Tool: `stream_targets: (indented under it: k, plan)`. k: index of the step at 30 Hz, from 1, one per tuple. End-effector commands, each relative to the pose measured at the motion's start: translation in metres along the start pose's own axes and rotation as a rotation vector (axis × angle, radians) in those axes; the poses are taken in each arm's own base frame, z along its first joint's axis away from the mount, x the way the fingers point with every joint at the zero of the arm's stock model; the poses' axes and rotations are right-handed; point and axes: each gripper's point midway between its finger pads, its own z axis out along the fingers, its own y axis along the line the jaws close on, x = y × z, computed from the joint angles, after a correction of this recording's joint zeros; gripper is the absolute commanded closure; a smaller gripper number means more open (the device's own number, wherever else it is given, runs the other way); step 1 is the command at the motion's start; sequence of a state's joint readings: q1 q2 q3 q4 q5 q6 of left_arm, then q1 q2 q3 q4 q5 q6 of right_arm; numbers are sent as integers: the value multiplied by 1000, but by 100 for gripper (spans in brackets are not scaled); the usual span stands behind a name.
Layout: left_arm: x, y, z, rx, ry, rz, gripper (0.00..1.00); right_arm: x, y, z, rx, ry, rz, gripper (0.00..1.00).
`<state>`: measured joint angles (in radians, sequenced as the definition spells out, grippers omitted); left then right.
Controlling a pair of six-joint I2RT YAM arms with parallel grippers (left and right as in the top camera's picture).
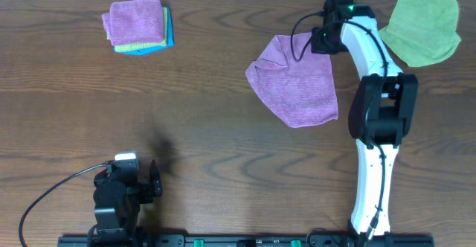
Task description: Fold the cloth
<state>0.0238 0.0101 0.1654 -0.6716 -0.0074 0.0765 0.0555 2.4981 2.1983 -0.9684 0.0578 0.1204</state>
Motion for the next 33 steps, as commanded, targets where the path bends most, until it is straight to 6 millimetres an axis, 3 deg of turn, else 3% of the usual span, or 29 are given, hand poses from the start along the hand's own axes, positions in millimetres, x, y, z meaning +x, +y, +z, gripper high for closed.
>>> stream_targets:
  k: [1, 6, 11, 17, 21, 25, 33]
  plan:
    - [6, 2, 1, -13, 17, 5, 5, -21, -13, -24, 72, -50, -10, 99]
    - [6, 2, 1, -13, 17, 5, 5, -13, -5, -63, 51, 6, -29, 99]
    - [6, 2, 1, -13, 17, 5, 5, 12, 32, -106, -81, 81, -125, 98]
    - [6, 2, 1, -13, 17, 5, 5, 35, 58, -143, -169, 125, -159, 98]
    - [6, 2, 1, -13, 17, 5, 5, 39, 60, -170, -179, 107, -175, 98]
    - [6, 2, 1, -13, 17, 5, 5, 34, 48, -217, -145, 10, -181, 98]
    - [6, 2, 1, -13, 17, 5, 5, 40, 51, -295, -147, -148, -201, 99]
